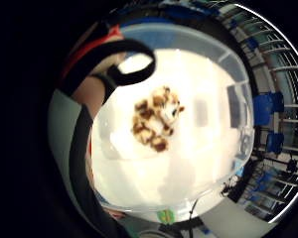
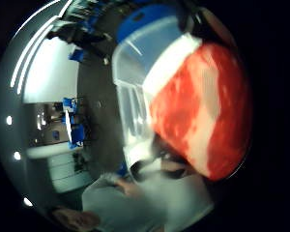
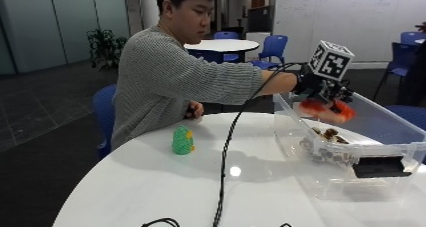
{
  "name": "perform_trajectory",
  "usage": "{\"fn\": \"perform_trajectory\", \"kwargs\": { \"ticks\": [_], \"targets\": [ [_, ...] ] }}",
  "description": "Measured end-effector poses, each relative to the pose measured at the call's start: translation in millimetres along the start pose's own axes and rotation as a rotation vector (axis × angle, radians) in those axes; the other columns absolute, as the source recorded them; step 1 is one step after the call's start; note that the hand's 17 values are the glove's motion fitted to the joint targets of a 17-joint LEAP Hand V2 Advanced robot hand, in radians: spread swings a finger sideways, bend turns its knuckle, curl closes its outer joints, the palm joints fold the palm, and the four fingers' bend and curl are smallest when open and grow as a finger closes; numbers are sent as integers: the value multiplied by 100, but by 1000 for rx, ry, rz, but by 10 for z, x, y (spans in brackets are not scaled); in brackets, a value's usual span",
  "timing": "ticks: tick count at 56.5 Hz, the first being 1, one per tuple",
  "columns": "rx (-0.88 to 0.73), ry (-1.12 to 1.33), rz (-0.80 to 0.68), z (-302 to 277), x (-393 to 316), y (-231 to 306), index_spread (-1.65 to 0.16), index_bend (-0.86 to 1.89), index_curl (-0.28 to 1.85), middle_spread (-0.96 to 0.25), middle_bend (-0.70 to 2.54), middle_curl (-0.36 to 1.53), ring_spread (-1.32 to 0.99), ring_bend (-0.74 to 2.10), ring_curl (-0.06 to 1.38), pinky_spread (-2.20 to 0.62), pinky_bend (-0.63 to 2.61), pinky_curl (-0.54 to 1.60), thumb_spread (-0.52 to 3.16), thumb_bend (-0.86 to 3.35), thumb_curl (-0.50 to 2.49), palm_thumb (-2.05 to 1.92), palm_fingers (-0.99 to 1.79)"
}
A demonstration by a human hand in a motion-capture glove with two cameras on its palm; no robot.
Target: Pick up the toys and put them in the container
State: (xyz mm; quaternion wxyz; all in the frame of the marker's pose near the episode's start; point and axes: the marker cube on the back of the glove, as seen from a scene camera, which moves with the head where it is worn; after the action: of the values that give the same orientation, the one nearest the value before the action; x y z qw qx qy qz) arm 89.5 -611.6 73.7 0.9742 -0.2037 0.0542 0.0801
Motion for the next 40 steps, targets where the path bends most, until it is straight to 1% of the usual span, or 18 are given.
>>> {"fn": "perform_trajectory", "kwargs": {
  "ticks": [3,6,17,25,30,33,36,38,40],
  "targets": [
    [-87,10,17,171,-77,-48,-39,6,72,-18,10,32,-22,26,46,-14,122,38,130,-8,56,21,-21],
    [-97,11,18,240,-59,-44,-37,3,64,-15,10,30,-16,20,42,-9,122,37,127,-8,51,11,-29],
    [-66,9,-11,201,-54,112,-34,7,46,-12,10,26,-6,16,38,0,118,35,122,-3,42,-1,-30],
    [4,29,-52,29,-60,438,-33,9,39,-11,11,24,-4,16,36,2,115,34,122,-2,39,-1,-27],
    [80,5,-36,-174,23,884,-33,11,36,-11,11,23,-3,16,35,2,113,33,125,-2,37,-1,-25],
    [130,-35,-47,-321,158,1339,-33,12,35,-11,12,23,-3,16,34,3,111,33,126,-2,36,-1,-23],
    [162,-46,-89,-409,344,1857,-33,13,34,-12,13,22,-3,17,34,3,108,32,127,-2,35,-1,-20],
    [174,-4,-108,-427,526,2201,-33,14,34,-12,15,23,-4,18,34,3,106,32,129,-1,34,0,-17],
    [189,131,-87,-418,816,2496,-34,14,34,-12,15,23,-4,18,33,3,105,32,129,-1,34,0,-15]
  ]
}}
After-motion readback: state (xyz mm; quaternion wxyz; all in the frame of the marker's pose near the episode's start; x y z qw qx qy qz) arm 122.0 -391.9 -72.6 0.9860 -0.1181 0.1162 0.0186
